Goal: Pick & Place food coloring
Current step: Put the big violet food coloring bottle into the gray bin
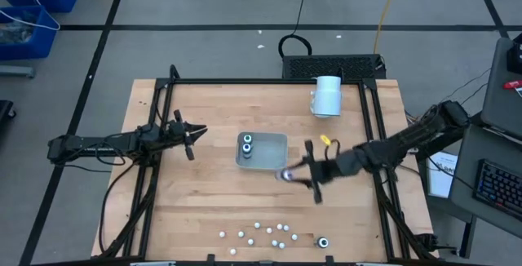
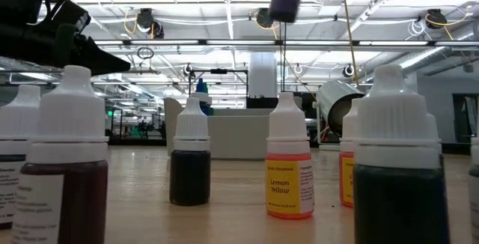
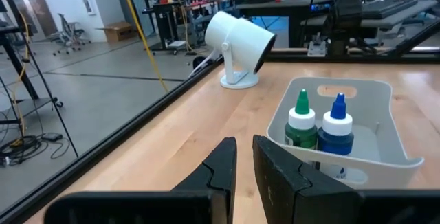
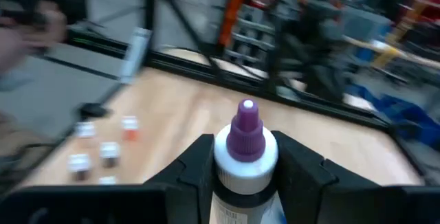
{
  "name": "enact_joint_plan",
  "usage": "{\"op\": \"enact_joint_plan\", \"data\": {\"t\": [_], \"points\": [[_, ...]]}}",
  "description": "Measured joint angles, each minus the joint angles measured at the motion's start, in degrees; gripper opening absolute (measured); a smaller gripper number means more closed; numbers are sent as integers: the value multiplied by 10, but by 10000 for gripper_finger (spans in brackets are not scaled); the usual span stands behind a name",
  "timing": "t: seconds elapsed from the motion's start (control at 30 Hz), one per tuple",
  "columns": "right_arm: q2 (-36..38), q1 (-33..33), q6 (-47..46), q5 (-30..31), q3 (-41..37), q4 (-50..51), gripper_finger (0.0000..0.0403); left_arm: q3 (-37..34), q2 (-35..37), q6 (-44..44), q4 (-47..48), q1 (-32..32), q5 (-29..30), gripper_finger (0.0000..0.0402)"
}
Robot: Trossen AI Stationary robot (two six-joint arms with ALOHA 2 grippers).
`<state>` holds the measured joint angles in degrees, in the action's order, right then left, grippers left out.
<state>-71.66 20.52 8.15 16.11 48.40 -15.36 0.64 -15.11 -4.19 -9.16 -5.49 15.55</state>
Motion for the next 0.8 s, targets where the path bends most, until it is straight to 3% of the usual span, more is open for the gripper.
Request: {"op": "enact_joint_plan", "data": {"t": [0.17,0.33,0.6,0.8], "points": [[-50,-94,-30,-67,18,-30,110,0,0,-1,0,0,0,58],[-129,-153,-47,-89,29,-59,110,0,0,-1,0,0,0,58],[-236,-196,-60,-89,69,-69,110,0,0,-3,-2,-1,0,58],[-270,-202,-66,-86,77,-79,110,0,0,-7,0,-1,1,58]]}}
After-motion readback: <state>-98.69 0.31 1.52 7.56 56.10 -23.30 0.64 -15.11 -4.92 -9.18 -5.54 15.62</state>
